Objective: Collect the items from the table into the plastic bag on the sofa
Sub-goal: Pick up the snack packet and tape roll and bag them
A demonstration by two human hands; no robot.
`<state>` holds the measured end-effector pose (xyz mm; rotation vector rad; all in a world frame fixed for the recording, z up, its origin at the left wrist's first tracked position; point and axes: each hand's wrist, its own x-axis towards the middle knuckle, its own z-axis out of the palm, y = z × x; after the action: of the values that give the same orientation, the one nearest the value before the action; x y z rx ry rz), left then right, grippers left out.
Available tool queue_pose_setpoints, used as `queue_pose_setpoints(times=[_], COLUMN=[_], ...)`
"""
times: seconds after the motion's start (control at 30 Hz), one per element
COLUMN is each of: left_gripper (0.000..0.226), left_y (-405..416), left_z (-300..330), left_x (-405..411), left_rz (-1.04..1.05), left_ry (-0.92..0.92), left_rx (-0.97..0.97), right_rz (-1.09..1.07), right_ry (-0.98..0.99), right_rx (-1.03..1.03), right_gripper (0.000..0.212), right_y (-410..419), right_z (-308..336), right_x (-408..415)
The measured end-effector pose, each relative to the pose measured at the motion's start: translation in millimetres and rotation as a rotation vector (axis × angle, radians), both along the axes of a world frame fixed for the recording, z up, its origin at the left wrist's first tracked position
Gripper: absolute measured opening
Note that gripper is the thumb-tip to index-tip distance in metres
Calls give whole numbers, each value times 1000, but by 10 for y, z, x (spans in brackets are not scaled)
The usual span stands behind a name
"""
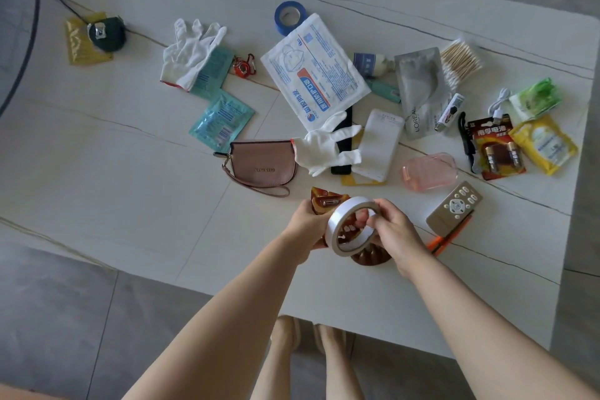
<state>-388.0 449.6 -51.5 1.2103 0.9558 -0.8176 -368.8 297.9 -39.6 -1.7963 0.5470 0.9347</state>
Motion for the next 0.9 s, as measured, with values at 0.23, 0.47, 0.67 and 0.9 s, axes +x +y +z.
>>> queue_pose_setpoints(times=[0.23, 0.47, 0.67, 0.9], left_gripper=[44, 49, 41, 29], left_y=[274, 674, 1245, 1785], left_z=[112, 838, 1677, 2551], left_x=[-187, -353, -817, -1795], left_rz=[252, 410, 646, 1005], left_ry=[-42, -115, -142, -140], left_rx=[-71, 208, 248, 364], right_rz=[-149, 103, 218, 519], right_ry=[52, 16, -5, -27], right_rx=[174, 170, 209, 294], right_gripper=[23, 19, 27, 25], right_y=[188, 504, 896, 1844], right_z=[180, 803, 1461, 2131], right_x=[41, 47, 24, -287])
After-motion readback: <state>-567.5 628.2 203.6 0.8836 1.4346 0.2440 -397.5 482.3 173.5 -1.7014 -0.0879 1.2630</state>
